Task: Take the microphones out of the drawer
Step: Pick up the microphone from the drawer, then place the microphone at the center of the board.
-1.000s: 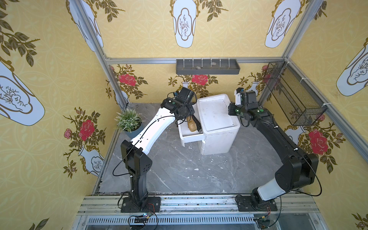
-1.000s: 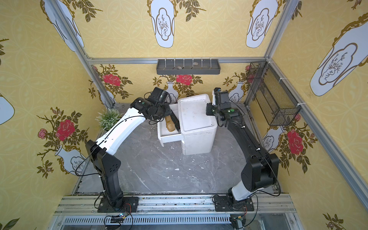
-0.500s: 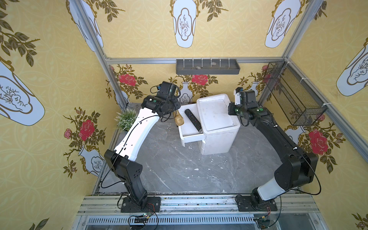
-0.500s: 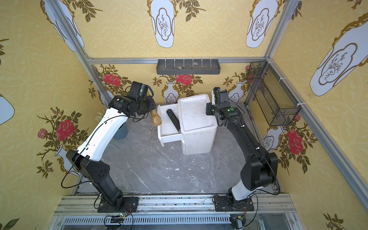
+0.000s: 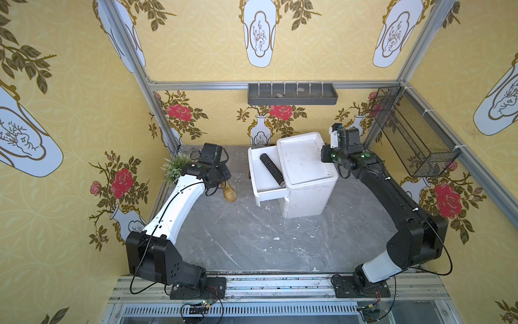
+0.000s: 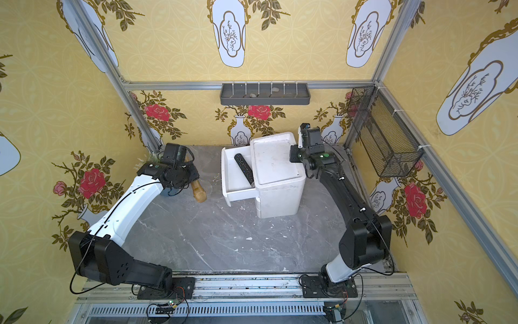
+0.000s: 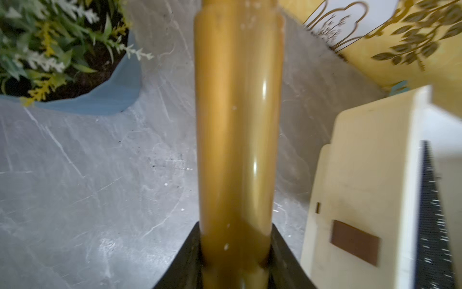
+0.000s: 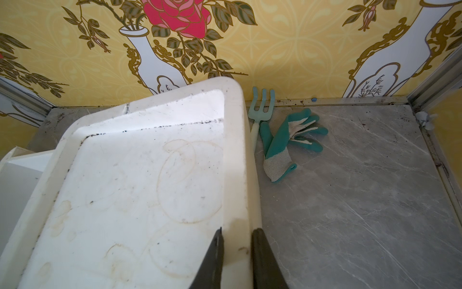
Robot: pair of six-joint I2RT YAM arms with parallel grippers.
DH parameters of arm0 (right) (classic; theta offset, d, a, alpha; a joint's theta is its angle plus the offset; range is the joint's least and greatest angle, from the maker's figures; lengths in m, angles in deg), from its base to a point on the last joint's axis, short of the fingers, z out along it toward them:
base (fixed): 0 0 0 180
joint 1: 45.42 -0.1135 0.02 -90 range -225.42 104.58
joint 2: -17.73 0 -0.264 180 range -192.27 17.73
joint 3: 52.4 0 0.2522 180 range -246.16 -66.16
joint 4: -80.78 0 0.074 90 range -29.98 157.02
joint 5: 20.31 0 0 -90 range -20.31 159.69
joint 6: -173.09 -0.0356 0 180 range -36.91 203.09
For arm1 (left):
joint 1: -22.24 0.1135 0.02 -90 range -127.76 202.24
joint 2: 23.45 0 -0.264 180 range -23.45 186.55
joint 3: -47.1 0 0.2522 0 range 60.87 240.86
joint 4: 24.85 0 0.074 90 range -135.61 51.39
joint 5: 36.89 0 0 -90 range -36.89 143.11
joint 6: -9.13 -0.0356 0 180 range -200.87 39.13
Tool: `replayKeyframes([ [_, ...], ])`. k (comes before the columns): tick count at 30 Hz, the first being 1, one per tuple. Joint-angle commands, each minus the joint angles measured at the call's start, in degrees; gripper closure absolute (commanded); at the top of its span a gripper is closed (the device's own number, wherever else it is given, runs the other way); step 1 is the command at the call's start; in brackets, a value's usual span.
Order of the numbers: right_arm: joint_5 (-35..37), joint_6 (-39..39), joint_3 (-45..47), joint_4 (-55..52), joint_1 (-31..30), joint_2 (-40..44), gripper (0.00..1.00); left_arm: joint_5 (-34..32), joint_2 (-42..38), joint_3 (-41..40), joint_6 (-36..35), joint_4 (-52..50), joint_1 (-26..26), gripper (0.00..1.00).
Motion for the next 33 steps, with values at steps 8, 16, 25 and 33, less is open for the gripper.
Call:
replayKeyframes([
  [8,0.68,-4.65,1.88,-0.56,-0.2,0.18,1.0,6.81,8.23,-10.71,-3.93,11.11,0.18,0.93],
  [16,0.85,-6.14,3.33,0.0,-0.15,0.29,1.0,6.71,15.86,-11.77,-3.49,13.74,0.08,0.92],
  [25,-0.08,-6.03,2.23,0.08,-0.11,-0.68,1.0,5.02,19.08,-16.58,-2.26,17.51,0.06,0.86],
  [33,-0.82,-5.91,1.86,0.18,-0.11,-1.9,1.0,4.42,20.13,-17.35,-2.22,17.1,0.05,0.62],
])
